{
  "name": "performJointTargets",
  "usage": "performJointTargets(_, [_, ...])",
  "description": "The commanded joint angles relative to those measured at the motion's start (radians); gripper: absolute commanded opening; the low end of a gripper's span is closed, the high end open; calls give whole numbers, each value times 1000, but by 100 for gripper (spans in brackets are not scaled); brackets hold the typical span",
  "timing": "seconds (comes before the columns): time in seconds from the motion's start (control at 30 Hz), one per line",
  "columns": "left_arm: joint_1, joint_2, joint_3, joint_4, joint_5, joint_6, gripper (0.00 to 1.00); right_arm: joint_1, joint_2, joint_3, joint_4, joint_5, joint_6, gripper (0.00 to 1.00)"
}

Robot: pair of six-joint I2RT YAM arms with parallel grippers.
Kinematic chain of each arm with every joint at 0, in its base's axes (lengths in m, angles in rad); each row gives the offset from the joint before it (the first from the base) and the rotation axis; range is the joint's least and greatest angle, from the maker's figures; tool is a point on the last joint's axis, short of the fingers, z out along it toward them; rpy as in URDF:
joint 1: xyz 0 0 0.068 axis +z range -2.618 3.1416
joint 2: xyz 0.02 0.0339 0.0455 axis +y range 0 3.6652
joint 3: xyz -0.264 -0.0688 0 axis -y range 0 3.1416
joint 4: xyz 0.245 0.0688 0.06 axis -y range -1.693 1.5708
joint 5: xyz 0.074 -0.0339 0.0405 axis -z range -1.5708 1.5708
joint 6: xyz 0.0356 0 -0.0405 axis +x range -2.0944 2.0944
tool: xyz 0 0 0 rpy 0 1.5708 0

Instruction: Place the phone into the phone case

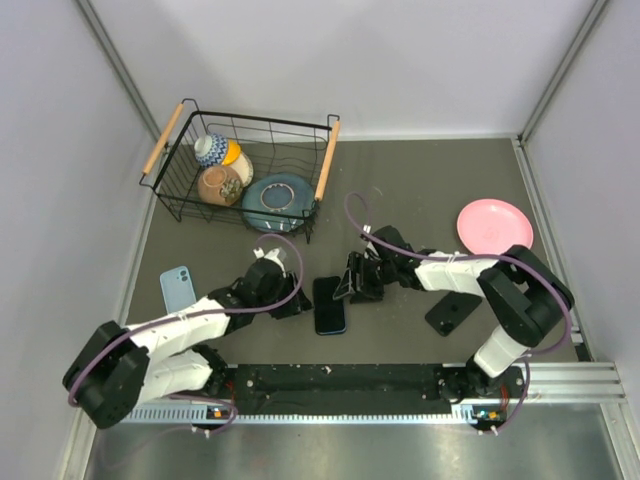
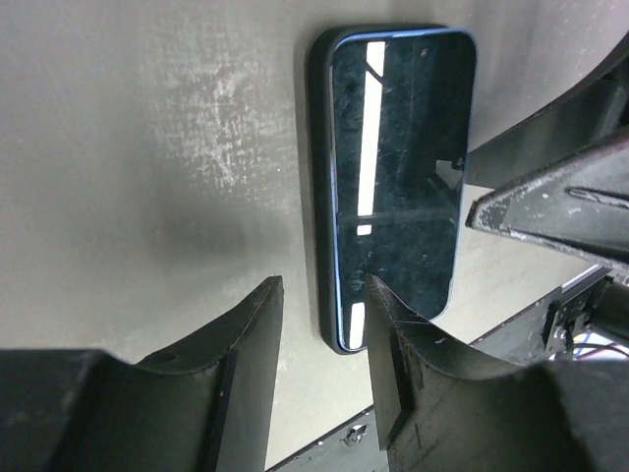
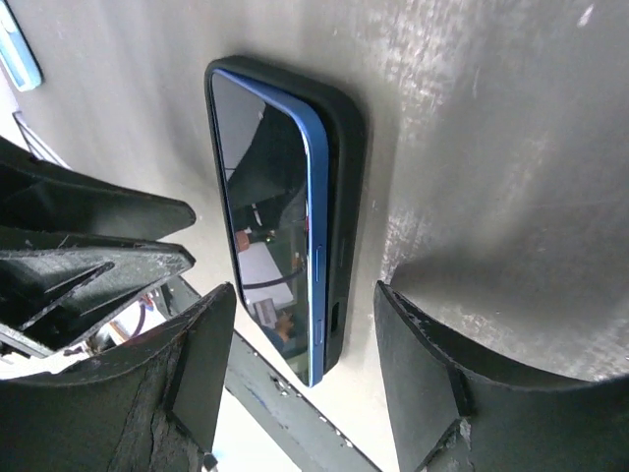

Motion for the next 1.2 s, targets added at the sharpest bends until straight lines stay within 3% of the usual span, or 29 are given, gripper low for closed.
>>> performJointTargets(0.0, [4, 60, 26, 75, 41, 15, 43, 43, 13, -23, 92, -5, 3, 59])
performJointTargets(0.37, [2, 178, 13, 136, 73, 11, 42, 84, 25, -88, 224, -25, 58, 67])
performJointTargets(0.67, [4, 175, -26, 156, 109, 2, 34, 79, 59, -135, 512, -144, 153, 71])
performJointTargets(1.0, [2, 114, -84, 218, 185, -51, 28, 61, 57, -202, 758, -197, 247, 66])
performJointTargets(1.17, [4, 106, -86, 202, 173, -47, 28, 56, 51, -241, 855, -216, 265, 55])
